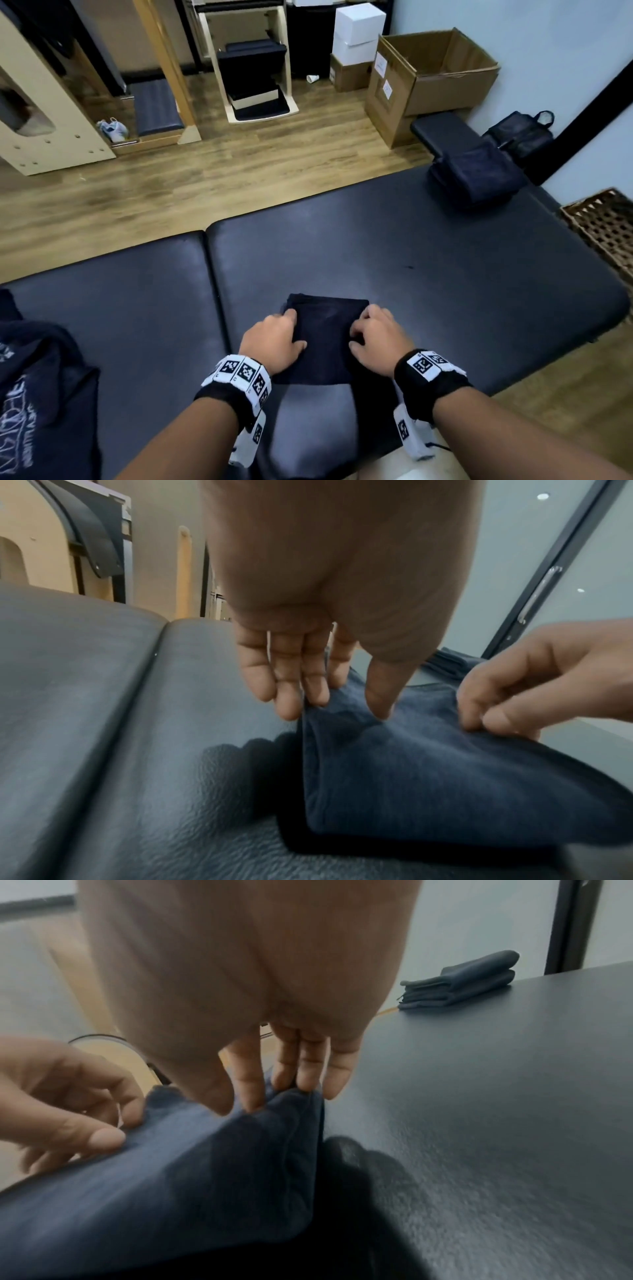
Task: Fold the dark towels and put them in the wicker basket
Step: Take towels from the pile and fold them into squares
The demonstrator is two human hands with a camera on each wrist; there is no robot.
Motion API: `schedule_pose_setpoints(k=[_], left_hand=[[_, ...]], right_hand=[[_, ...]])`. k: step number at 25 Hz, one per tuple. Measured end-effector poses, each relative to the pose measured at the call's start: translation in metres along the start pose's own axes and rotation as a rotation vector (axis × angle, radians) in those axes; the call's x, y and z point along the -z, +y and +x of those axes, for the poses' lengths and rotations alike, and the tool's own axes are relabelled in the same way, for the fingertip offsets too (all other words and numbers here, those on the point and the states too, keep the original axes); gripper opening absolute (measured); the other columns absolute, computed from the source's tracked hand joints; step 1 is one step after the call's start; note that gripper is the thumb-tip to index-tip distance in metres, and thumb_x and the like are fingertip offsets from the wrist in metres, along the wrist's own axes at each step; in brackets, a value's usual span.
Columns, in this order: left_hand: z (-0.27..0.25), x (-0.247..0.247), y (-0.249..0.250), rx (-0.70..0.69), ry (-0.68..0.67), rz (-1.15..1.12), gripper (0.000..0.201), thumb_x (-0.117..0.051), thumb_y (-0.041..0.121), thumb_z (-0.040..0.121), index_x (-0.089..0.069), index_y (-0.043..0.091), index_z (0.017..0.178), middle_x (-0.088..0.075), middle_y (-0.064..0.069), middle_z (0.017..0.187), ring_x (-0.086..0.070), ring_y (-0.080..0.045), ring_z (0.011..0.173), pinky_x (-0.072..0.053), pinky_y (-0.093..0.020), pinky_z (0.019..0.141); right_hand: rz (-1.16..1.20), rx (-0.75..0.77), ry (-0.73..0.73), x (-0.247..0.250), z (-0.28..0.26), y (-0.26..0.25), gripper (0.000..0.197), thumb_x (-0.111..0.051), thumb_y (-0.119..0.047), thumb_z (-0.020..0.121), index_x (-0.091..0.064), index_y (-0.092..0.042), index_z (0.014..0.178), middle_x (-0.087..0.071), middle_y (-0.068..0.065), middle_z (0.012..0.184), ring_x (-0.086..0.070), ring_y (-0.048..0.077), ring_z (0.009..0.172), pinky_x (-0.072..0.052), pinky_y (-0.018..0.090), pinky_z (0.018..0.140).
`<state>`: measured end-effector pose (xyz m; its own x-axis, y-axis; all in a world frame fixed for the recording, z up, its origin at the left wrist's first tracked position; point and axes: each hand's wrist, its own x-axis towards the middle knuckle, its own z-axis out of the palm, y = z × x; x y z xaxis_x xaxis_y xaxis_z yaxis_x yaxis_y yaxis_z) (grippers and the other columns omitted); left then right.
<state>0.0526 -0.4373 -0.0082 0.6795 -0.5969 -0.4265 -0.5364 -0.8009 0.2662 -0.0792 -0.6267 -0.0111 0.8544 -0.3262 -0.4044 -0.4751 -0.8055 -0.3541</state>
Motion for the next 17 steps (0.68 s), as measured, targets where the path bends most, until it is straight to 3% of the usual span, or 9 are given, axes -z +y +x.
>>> schedule_pose_setpoints(k=[3, 5, 7, 9, 13, 17], left_hand=[[0.005, -0.008, -0.004, 0.134, 0.01, -0.123, 0.054, -0.07, 0.048, 0.082, -0.038, 0.014, 0.11, -0.06, -0.011, 0.118, -0.061, -0.038, 0.109, -0.049, -0.042, 0.084], [0.011, -0.012, -0.008, 0.187, -0.032, -0.175, 0.052, -0.069, 0.05, 0.083, -0.047, 0.012, 0.11, -0.061, -0.013, 0.119, -0.061, -0.036, 0.11, -0.051, -0.04, 0.088], [0.014, -0.016, -0.012, 0.16, -0.105, -0.219, 0.045, -0.067, 0.049, 0.085, -0.055, 0.011, 0.107, -0.064, -0.013, 0.116, -0.063, -0.033, 0.107, -0.052, -0.039, 0.09], [0.013, -0.022, -0.014, 0.151, -0.128, -0.27, 0.041, -0.068, 0.047, 0.084, -0.059, 0.012, 0.103, -0.066, -0.012, 0.112, -0.064, -0.031, 0.104, -0.053, -0.038, 0.089], [0.004, -0.038, -0.007, 0.177, -0.175, -0.435, 0.037, -0.077, 0.043, 0.073, -0.067, 0.015, 0.096, -0.072, -0.003, 0.102, -0.067, -0.024, 0.099, -0.052, -0.029, 0.083], [-0.01, -0.05, 0.03, 0.142, -0.27, -0.514, 0.032, -0.08, 0.037, 0.069, -0.069, 0.015, 0.089, -0.074, 0.0, 0.09, -0.07, -0.015, 0.081, -0.056, -0.027, 0.072]], right_hand=[[0.132, -0.171, 0.062, -0.013, 0.003, -0.001, 0.046, -0.069, -0.031, 0.084, -0.056, -0.024, 0.128, -0.033, 0.001, 0.134, -0.049, 0.026, 0.119, -0.046, 0.034, 0.101], [0.297, -0.355, 0.129, -0.018, 0.003, -0.004, 0.055, -0.072, -0.029, 0.084, -0.045, -0.021, 0.131, -0.044, 0.004, 0.129, -0.059, 0.03, 0.11, -0.049, 0.034, 0.091], [0.4, -0.485, 0.109, -0.023, 0.003, -0.006, 0.053, -0.073, -0.027, 0.084, -0.043, -0.017, 0.126, -0.06, 0.006, 0.116, -0.063, 0.031, 0.107, -0.046, 0.031, 0.081], [0.432, -0.538, 0.047, -0.028, 0.001, -0.002, 0.044, -0.072, -0.026, 0.082, -0.051, -0.013, 0.118, -0.066, 0.006, 0.109, -0.065, 0.029, 0.104, -0.049, 0.031, 0.081], [0.509, -0.582, -0.024, -0.025, -0.018, 0.013, 0.02, -0.067, -0.024, 0.068, -0.069, -0.013, 0.084, -0.073, 0.003, 0.081, -0.07, 0.022, 0.078, -0.06, 0.036, 0.075], [0.61, -0.597, -0.002, -0.02, -0.054, 0.044, 0.012, -0.067, -0.018, 0.069, -0.068, -0.016, 0.081, -0.073, 0.0, 0.08, -0.069, 0.018, 0.077, -0.059, 0.032, 0.073]])
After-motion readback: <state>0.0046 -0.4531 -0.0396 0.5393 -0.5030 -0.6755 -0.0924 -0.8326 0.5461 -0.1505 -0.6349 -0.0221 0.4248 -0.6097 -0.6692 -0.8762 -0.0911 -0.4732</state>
